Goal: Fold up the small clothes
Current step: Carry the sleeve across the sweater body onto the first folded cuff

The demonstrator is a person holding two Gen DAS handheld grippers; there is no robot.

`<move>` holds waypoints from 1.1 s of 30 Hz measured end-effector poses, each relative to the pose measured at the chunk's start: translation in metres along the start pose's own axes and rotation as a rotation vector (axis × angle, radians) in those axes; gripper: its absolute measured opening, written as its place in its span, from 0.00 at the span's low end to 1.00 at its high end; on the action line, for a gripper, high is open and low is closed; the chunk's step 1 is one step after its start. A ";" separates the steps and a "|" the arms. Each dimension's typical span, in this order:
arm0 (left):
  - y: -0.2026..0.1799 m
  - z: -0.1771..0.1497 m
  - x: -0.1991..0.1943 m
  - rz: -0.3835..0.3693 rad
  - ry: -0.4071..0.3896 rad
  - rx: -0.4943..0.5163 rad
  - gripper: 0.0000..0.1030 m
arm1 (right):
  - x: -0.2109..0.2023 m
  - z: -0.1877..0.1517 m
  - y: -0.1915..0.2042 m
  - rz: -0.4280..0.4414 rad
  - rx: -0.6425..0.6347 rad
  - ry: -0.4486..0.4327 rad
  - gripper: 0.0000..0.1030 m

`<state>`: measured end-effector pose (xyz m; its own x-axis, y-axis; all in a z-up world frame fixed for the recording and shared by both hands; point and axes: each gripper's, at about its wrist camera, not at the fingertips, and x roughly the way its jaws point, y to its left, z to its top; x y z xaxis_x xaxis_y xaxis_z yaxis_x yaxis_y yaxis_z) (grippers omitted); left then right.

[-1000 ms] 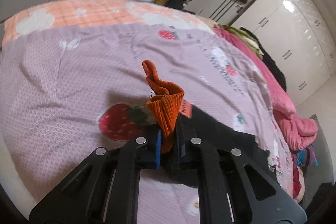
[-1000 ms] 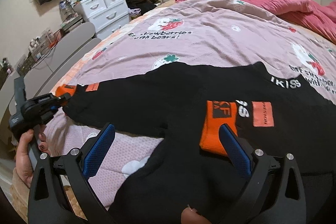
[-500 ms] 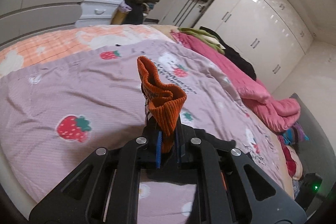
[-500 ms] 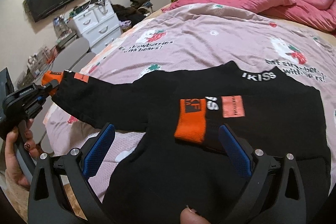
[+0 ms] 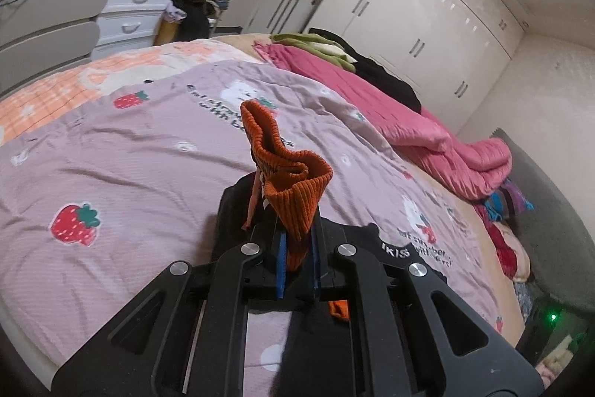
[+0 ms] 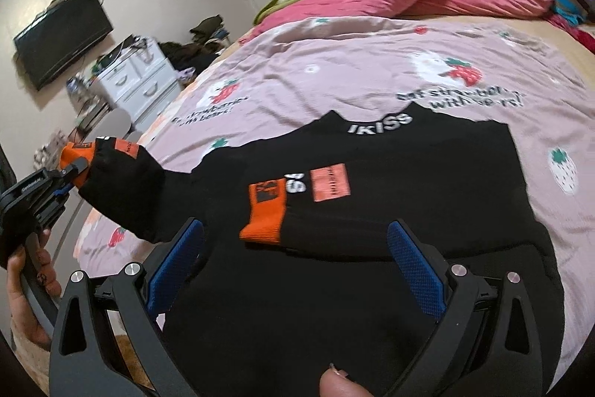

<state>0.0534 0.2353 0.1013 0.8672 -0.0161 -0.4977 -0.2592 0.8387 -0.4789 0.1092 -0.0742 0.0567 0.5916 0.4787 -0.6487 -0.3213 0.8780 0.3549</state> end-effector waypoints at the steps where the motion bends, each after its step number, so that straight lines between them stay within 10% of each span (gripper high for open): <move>1: -0.003 0.000 0.001 -0.006 0.002 0.007 0.03 | -0.002 -0.001 -0.004 -0.003 0.008 -0.003 0.96; 33: -0.120 -0.063 0.060 -0.194 0.199 0.194 0.03 | -0.058 -0.013 -0.100 -0.079 0.208 -0.095 0.96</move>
<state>0.1095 0.0996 0.0834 0.7874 -0.2757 -0.5513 0.0050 0.8972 -0.4415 0.0980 -0.1898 0.0499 0.6790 0.3980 -0.6168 -0.1184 0.8887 0.4430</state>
